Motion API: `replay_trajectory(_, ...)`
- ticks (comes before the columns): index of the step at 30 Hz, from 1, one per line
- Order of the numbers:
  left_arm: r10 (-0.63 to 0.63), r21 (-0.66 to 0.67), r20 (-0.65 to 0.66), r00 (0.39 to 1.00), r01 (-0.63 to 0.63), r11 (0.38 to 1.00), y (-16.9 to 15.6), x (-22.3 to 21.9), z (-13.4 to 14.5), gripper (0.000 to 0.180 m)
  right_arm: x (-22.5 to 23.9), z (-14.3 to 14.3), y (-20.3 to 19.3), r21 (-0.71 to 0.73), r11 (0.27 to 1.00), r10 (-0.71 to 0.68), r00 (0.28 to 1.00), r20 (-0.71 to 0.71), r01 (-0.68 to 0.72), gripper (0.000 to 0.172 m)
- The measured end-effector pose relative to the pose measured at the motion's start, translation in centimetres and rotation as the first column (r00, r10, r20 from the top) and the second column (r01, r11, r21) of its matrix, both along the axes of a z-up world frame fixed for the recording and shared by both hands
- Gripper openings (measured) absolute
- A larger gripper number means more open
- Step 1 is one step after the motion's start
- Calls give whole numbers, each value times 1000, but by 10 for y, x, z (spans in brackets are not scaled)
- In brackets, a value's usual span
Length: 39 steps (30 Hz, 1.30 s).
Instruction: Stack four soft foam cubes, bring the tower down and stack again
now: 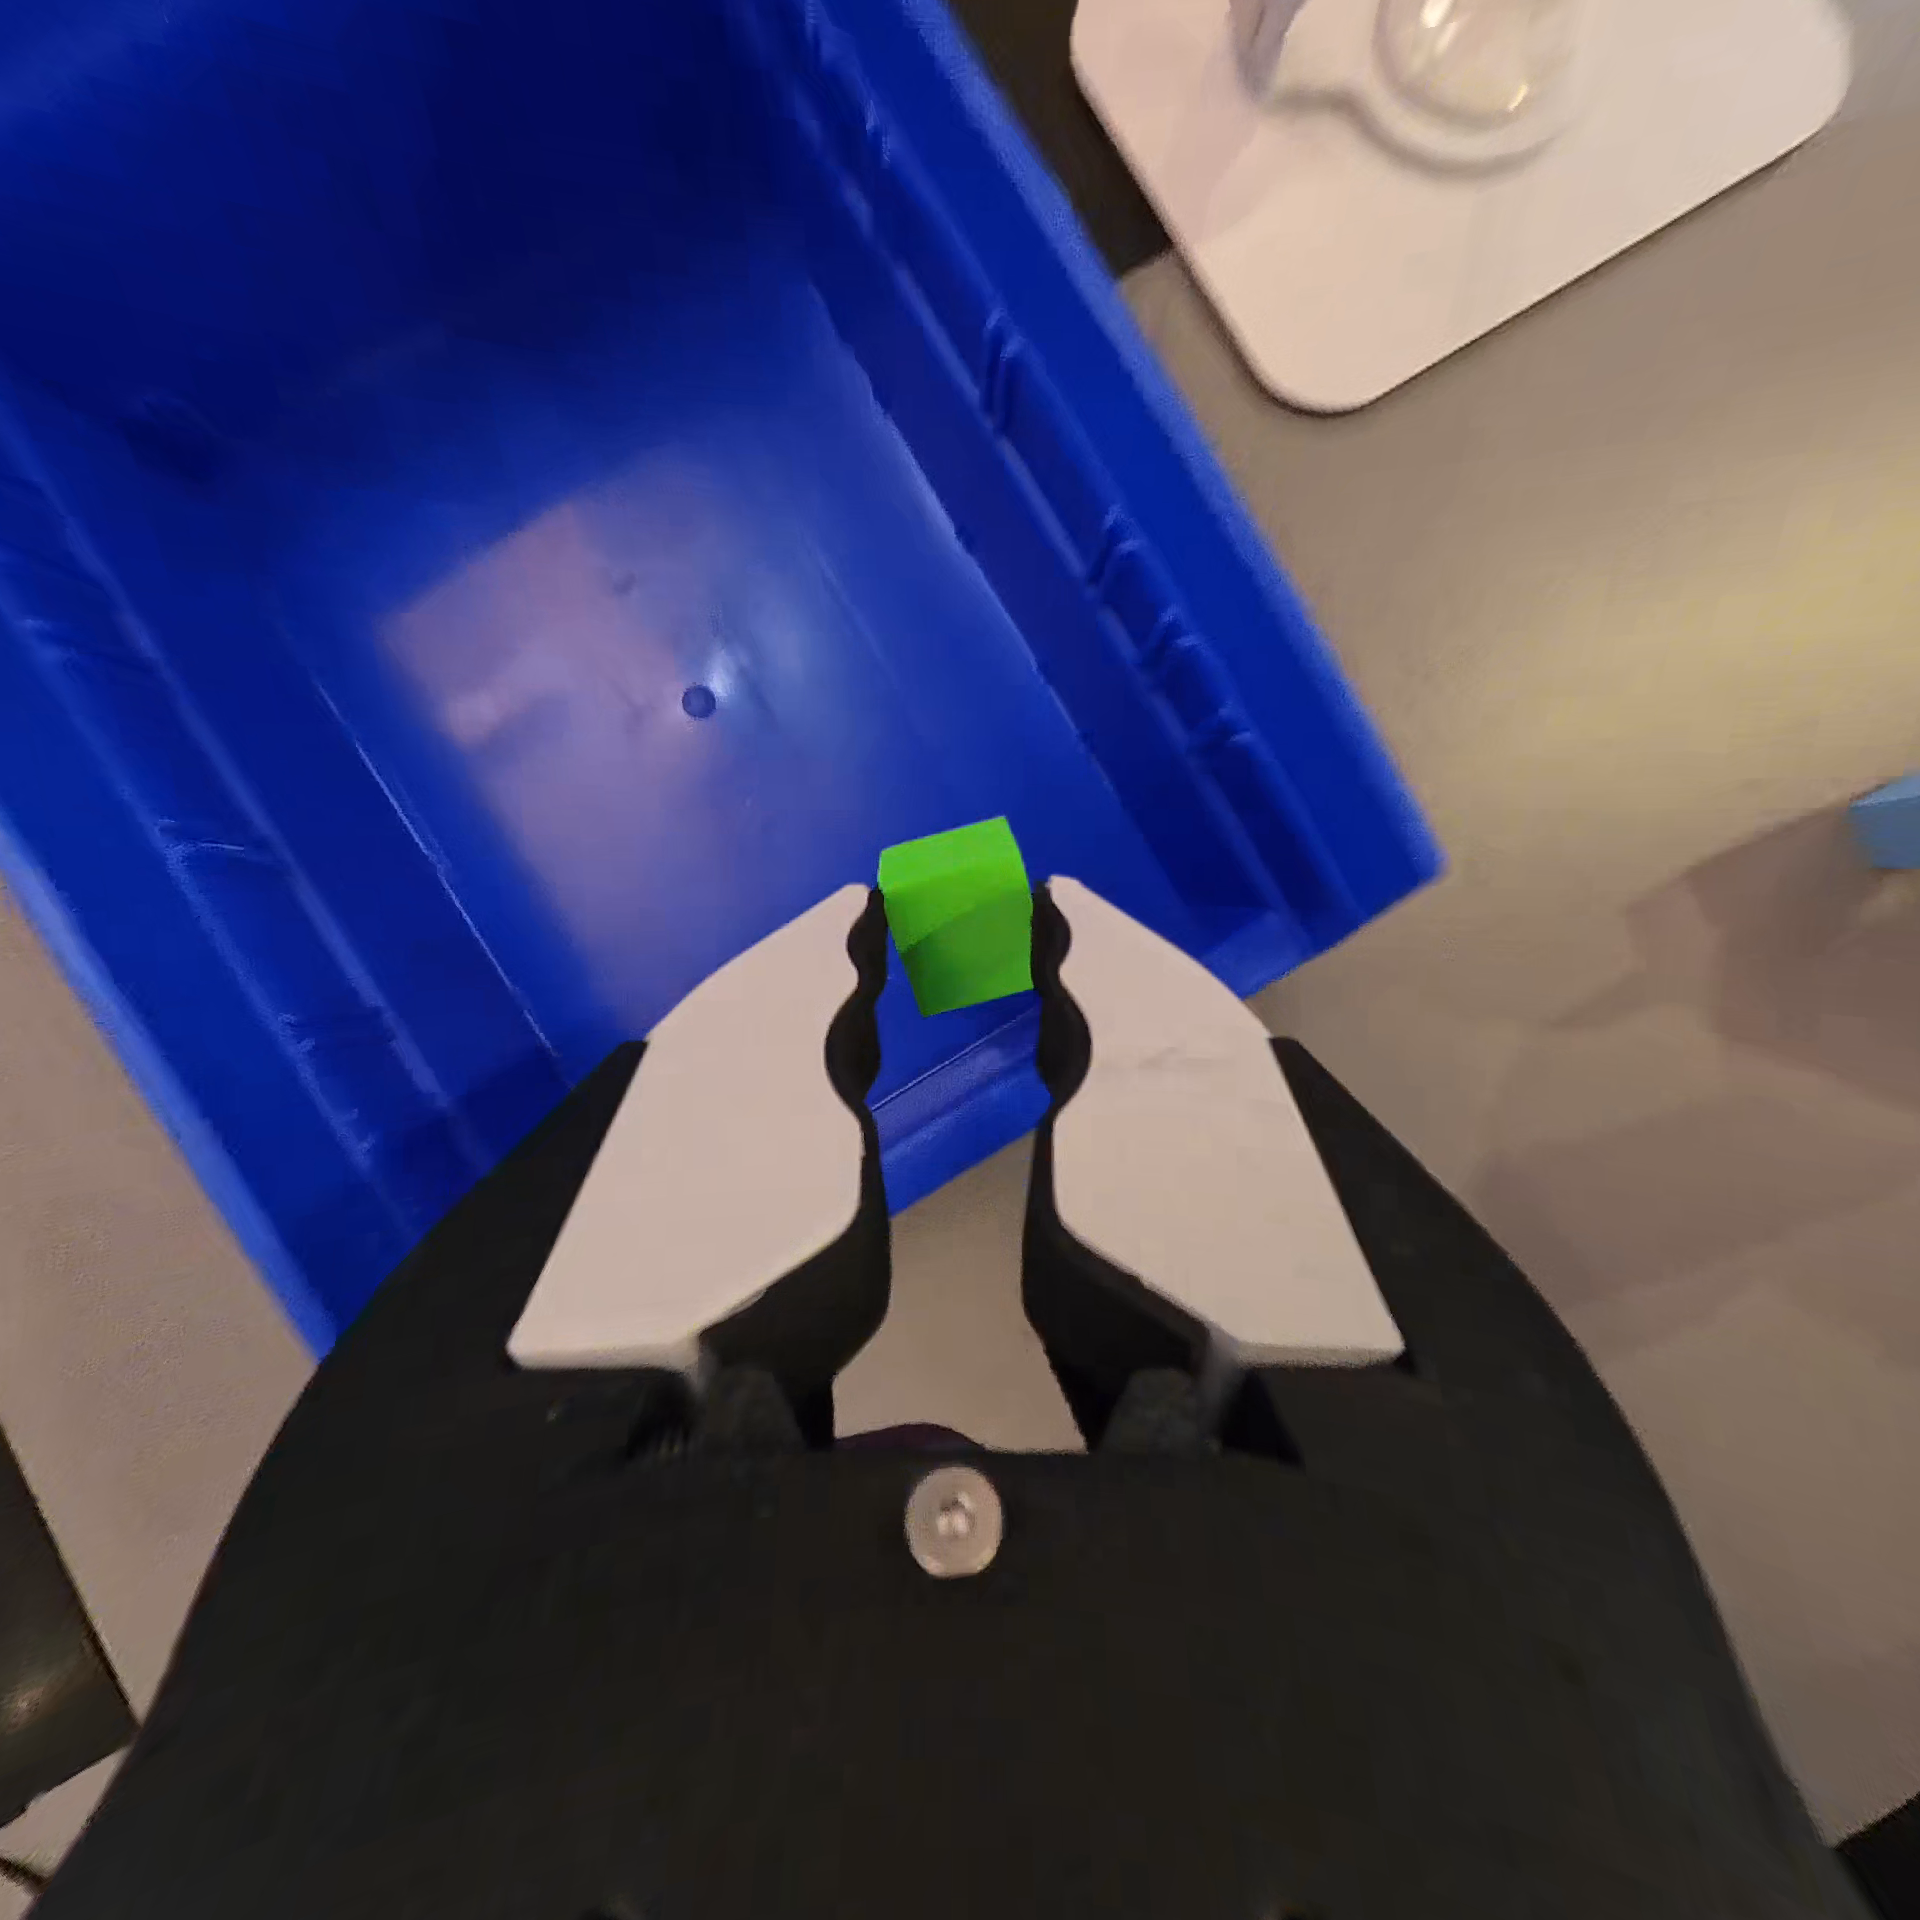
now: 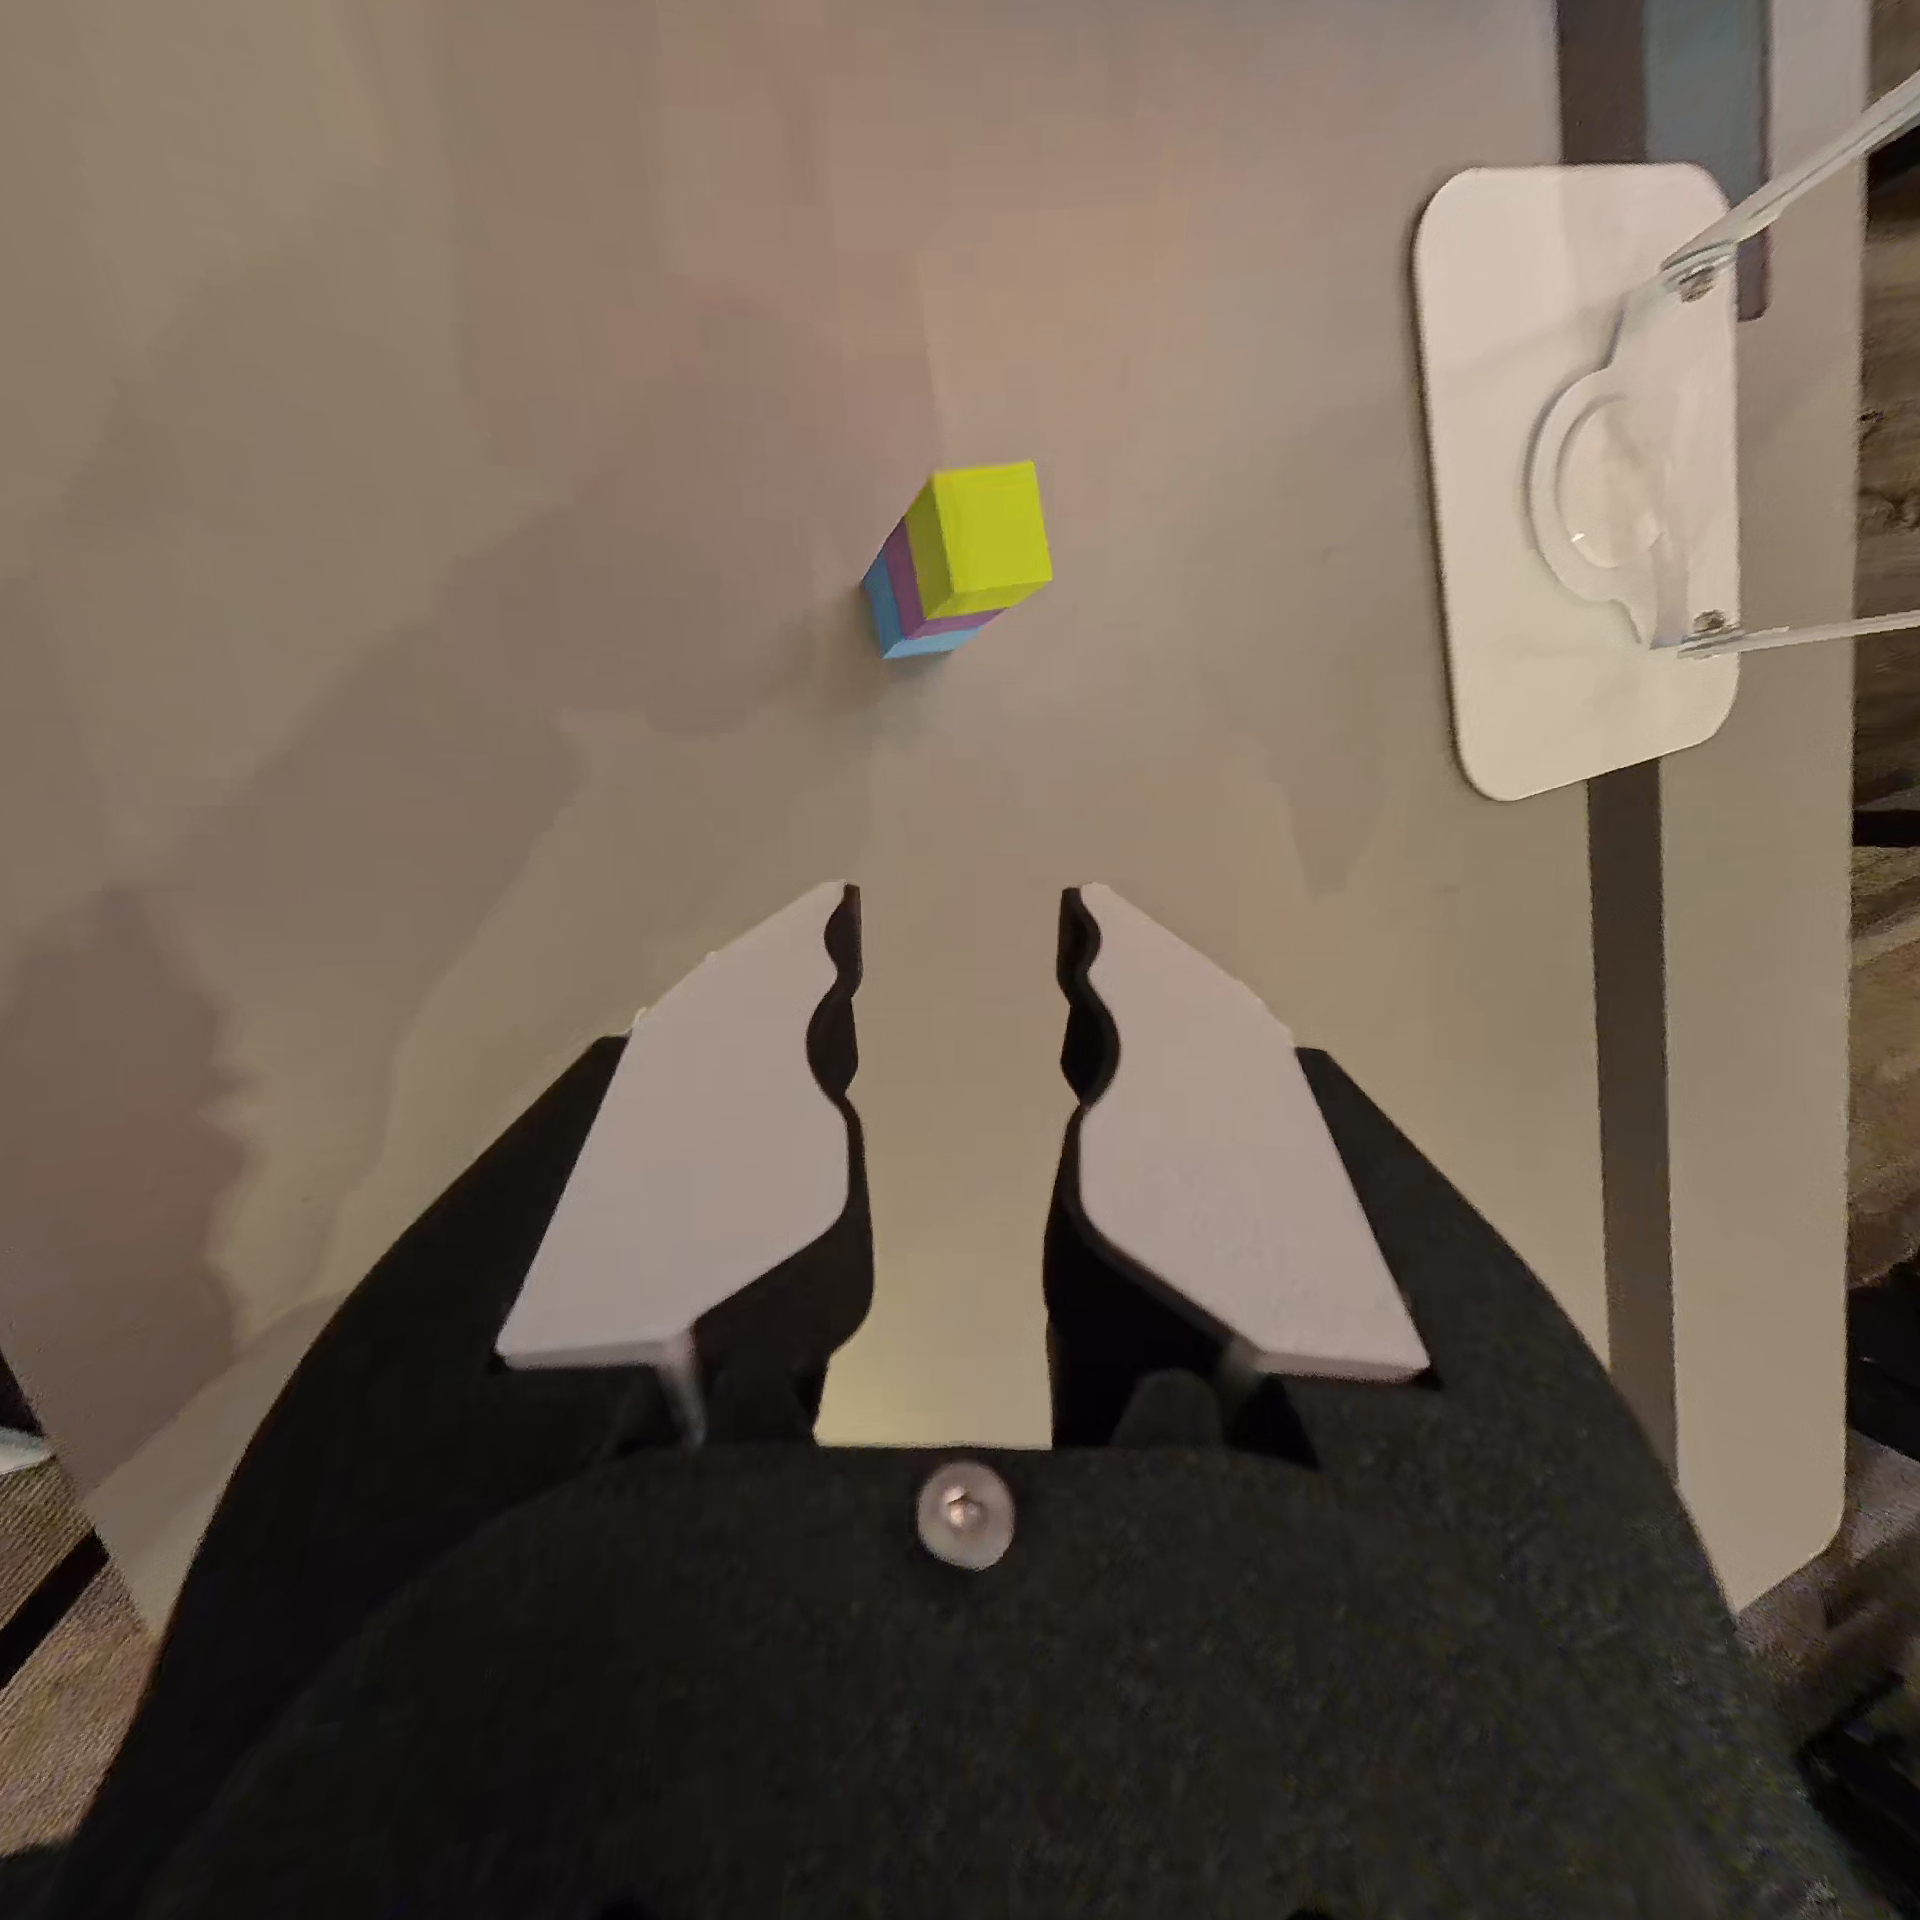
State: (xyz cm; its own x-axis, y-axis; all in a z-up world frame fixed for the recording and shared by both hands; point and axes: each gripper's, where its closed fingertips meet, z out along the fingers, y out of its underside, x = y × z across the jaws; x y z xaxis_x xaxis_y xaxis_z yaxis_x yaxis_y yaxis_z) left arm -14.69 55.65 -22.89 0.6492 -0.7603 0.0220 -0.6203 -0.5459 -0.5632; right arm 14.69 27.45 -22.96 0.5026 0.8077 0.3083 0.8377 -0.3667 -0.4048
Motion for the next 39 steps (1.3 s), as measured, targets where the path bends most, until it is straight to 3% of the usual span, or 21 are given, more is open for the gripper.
replay_trajectory(5, -156, 132, 193, 969, 132, 982, -44, 37, 64, 26, -14, 33, 20, 165, 986, 7, 995, -102, 10, 36)
replay_trajectory(8, -308, 185, 320, 896, 259, 948, -83, 81, 93, 26, -28, 58, 27, 270, 963, 40, 986, -165, 6, 36)
replay_trajectory(15, -621, 259, 577, 531, 601, 756, -193, 187, 136, 26, -50, 112, 30, 543, 839, 158, 946, -282, 22, 40)
replay_trajectory(19, -677, 292, 662, 321, 721, 628, -239, 220, 153, 26, -51, 131, 26, 676, 737, 230, 939, -254, 2, 44)
replay_trajectory(22, -676, 301, 708, 202, 780, 549, -262, 232, 159, 26, -50, 142, 22, 741, 671, 272, 935, -229, -14, 44)
replay_trajectory(25, -659, 291, 738, 142, 815, 501, -274, 240, 157, 26, -53, 149, 16, 795, 604, 314, 933, -173, -56, 44)
replay_trajectory(28, -623, 281, 778, 85, 840, 465, -277, 243, 157, 26, -53, 144, 16, 800, 593, 306, 945, -118, -92, 40)
replay_trajectory(31, -610, 268, 789, 74, 852, 449, -277, 246, 153, 26, -54, 145, 16, 809, 580, 308, 946, -105, -99, 30)
replay_trajectory(37, -611, 266, 790, 53, 868, 419, -280, 240, 152, 27, -58, 145, 13, 791, 602, 312, 945, -102, -114, 29)
replay_trajectory(39, -645, 272, 759, 87, 859, 435, -275, 236, 149, 31, -58, 147, 14, 780, 617, 292, 950, -111, -99, 28)
